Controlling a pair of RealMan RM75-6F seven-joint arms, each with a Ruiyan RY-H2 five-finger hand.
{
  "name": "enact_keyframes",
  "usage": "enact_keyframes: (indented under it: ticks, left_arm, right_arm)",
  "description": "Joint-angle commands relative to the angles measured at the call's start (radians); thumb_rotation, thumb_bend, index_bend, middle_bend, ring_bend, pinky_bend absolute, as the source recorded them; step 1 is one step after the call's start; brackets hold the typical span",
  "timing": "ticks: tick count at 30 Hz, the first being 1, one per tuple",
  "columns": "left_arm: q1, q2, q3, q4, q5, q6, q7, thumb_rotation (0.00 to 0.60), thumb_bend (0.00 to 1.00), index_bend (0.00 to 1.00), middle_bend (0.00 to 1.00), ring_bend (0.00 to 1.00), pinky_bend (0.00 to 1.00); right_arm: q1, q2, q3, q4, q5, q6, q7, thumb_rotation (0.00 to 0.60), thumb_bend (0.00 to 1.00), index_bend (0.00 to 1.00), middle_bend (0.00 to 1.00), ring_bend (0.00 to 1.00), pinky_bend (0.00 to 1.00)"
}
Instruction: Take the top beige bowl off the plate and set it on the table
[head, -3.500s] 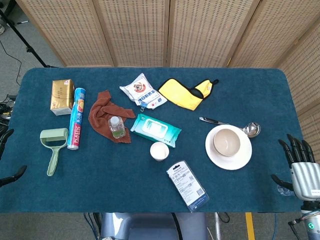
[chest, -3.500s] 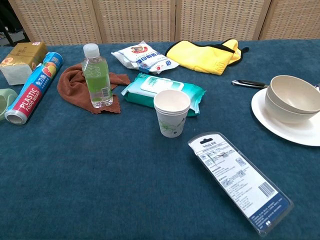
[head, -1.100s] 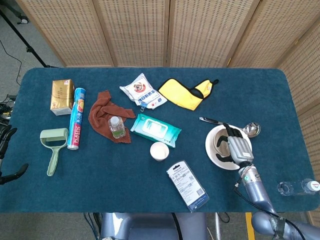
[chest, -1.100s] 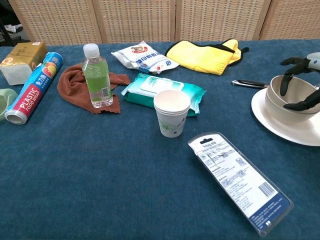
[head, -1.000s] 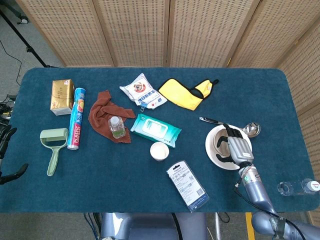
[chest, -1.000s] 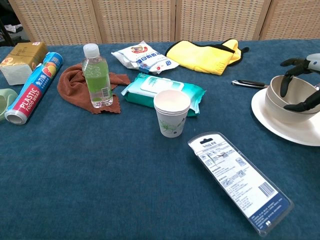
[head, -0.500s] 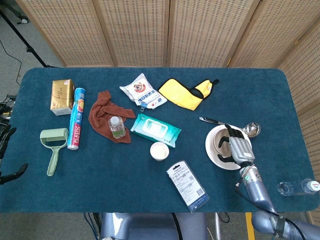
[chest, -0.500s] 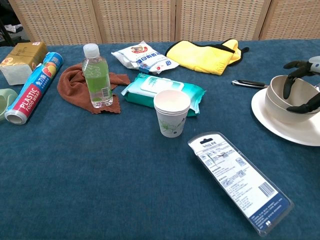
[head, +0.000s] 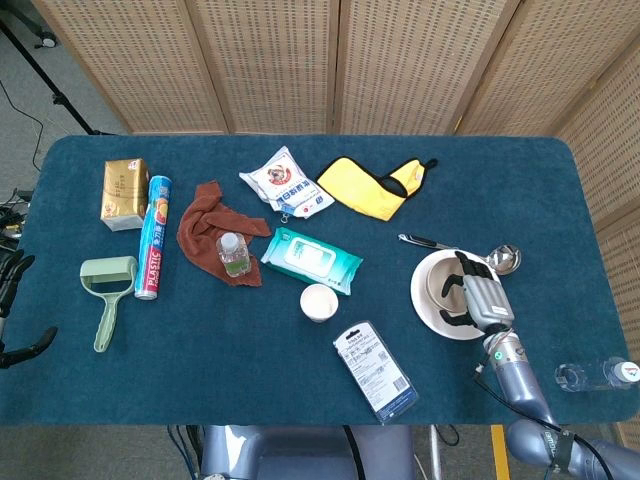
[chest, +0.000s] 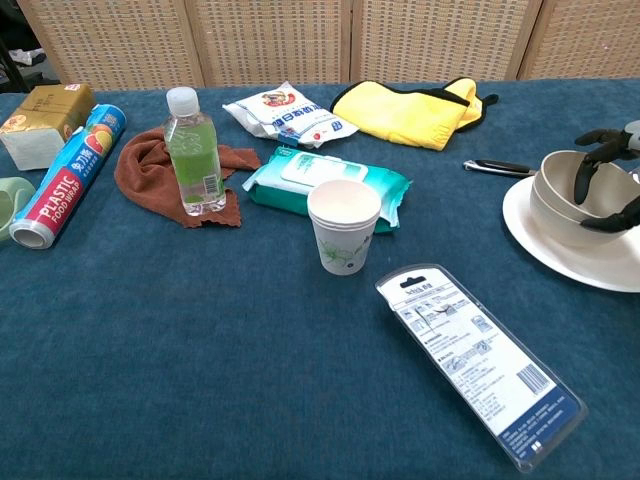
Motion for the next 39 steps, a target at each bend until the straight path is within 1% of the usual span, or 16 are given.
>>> enact_keyframes:
  ticks: [1,8,14,20,25,29,33,37,39]
  left_arm:
    - [0.0,0.001,-0.001,0.001,-0.001,0.001,-0.003,0.6,0.27,0.0,0.0,0.0,0.0]
    - [-0.001,0.001,-0.002,0.003,-0.002,-0.001,-0.006,0.6,0.27,0.0,0.0,0.0,0.0]
    - [-0.001,0.001,-0.002,0.005,-0.001,-0.002,-0.01,0.6,0.27,0.0,0.0,0.0,0.0]
    - [-0.002,0.002,-0.002,0.003,-0.002,-0.003,-0.012,0.6,0.27,0.0,0.0,0.0,0.0]
    - [-0.001,0.003,-0.001,0.006,0.001,-0.002,-0.017,0.6,0.27,0.0,0.0,0.0,0.0]
    - [-0.001,0.006,-0.001,0.005,-0.001,-0.003,-0.02,0.6,0.27,0.0,0.0,0.0,0.0]
    - [-0.002,0.005,-0.001,0.008,-0.002,-0.006,-0.023,0.6,0.27,0.0,0.0,0.0,0.0]
    - [-0.002,0.006,-0.001,0.004,-0.002,-0.005,-0.02,0.6,0.27,0.0,0.0,0.0,0.0]
    - [-0.003,0.005,-0.001,0.002,-0.002,-0.006,-0.016,0.6,0.27,0.0,0.0,0.0,0.0]
  right_arm:
    - [0.001,0.001,-0.001,-0.001,0.0,0.0,0.0,0.6,0.37,0.54,0.0,0.0,0.0]
    - [0.002,-0.009,0.001,0.008,-0.011,0.005,0.015,0.6,0.46,0.64,0.0,0.0,0.0]
    - [-0.002,-0.01,0.0,0.006,-0.031,0.02,0.021,0.6,0.5,0.7,0.0,0.0,0.0]
    - [-0.017,-0.008,0.004,-0.01,-0.109,0.077,0.046,0.6,0.53,0.74,0.0,0.0,0.0]
    - [-0.035,0.013,0.01,-0.034,-0.174,0.124,0.071,0.6,0.55,0.75,0.0,0.0,0.0]
    - [-0.059,0.048,0.006,-0.064,-0.25,0.166,0.11,0.6,0.56,0.76,0.0,0.0,0.0]
    - [-0.093,0.096,-0.018,-0.094,-0.345,0.203,0.167,0.6,0.56,0.76,0.0,0.0,0.0]
    - [-0.13,0.166,-0.059,-0.128,-0.465,0.225,0.272,0.6,0.56,0.76,0.0,0.0,0.0]
    - [-0.147,0.192,-0.095,-0.113,-0.547,0.24,0.299,0.6,0.56,0.76,0.0,0.0,0.0]
